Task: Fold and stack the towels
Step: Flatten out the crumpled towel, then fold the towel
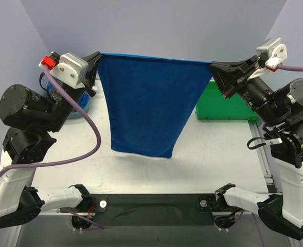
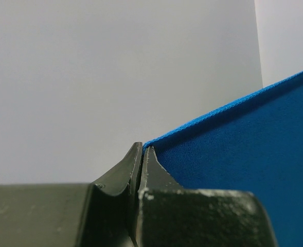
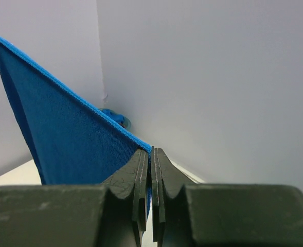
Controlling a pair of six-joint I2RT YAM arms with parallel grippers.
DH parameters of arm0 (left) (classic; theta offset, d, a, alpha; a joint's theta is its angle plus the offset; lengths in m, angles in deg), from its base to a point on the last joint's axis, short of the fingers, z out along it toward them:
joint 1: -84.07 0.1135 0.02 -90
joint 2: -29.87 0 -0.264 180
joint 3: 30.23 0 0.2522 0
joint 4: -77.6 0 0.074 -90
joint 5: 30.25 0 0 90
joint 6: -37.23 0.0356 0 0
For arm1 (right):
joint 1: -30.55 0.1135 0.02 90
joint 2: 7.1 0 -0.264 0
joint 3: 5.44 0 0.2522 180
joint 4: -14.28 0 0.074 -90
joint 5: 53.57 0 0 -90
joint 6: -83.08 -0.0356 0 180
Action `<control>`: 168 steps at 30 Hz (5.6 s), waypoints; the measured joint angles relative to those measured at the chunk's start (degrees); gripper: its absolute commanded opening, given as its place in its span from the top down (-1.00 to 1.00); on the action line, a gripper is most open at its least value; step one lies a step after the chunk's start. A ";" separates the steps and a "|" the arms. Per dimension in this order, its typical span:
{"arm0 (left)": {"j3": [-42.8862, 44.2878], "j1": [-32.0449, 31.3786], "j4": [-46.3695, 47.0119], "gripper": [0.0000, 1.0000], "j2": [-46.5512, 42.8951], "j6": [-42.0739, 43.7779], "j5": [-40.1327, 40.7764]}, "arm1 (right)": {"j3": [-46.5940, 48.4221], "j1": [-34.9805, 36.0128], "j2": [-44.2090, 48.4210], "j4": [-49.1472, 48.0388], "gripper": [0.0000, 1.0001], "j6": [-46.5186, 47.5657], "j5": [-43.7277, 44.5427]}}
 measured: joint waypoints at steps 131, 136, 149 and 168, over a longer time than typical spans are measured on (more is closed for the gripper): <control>-69.11 22.53 -0.28 1.00 17.00 -60.54 -21.90 | -61.90 -10.73 -29.35 -6.34 1.00 -27.58 -8.96; -69.77 22.01 0.83 1.00 17.64 -61.07 -21.18 | -62.10 -10.75 -29.75 -7.08 1.00 -27.98 -8.90; -62.36 23.91 0.46 1.00 25.29 -60.59 -19.45 | -57.46 -11.89 -34.12 -7.37 1.00 -28.63 -8.72; -54.62 24.70 -6.16 1.00 16.94 -56.39 -15.96 | -53.37 -11.67 -25.81 -6.21 1.00 -27.93 -6.58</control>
